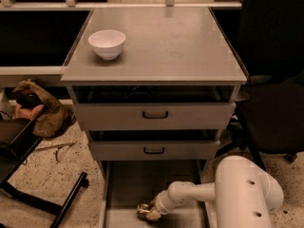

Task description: Pick orange can from bottom drawer and place on counter

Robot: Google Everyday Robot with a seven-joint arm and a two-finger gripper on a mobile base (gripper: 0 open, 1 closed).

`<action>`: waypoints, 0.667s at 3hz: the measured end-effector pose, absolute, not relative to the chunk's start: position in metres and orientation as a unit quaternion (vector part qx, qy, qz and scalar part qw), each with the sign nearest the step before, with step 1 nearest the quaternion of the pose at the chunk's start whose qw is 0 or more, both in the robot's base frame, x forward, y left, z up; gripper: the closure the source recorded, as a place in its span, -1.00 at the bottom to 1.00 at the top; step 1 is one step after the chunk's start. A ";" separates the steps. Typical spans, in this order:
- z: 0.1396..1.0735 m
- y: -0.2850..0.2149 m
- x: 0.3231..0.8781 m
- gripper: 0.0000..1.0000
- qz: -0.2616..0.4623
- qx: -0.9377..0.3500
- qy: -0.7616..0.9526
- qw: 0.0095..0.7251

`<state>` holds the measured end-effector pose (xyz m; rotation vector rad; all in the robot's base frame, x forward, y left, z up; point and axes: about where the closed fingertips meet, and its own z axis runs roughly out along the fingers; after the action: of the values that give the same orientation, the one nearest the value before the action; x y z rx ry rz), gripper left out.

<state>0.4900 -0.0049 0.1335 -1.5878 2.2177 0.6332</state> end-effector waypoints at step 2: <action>0.193 0.027 0.500 1.00 0.235 -0.595 0.752 0.159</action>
Offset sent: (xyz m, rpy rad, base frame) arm 0.0267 0.0606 0.1298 0.0250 -0.0238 0.1846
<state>0.5004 0.0271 0.1927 -1.7010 2.1499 0.6704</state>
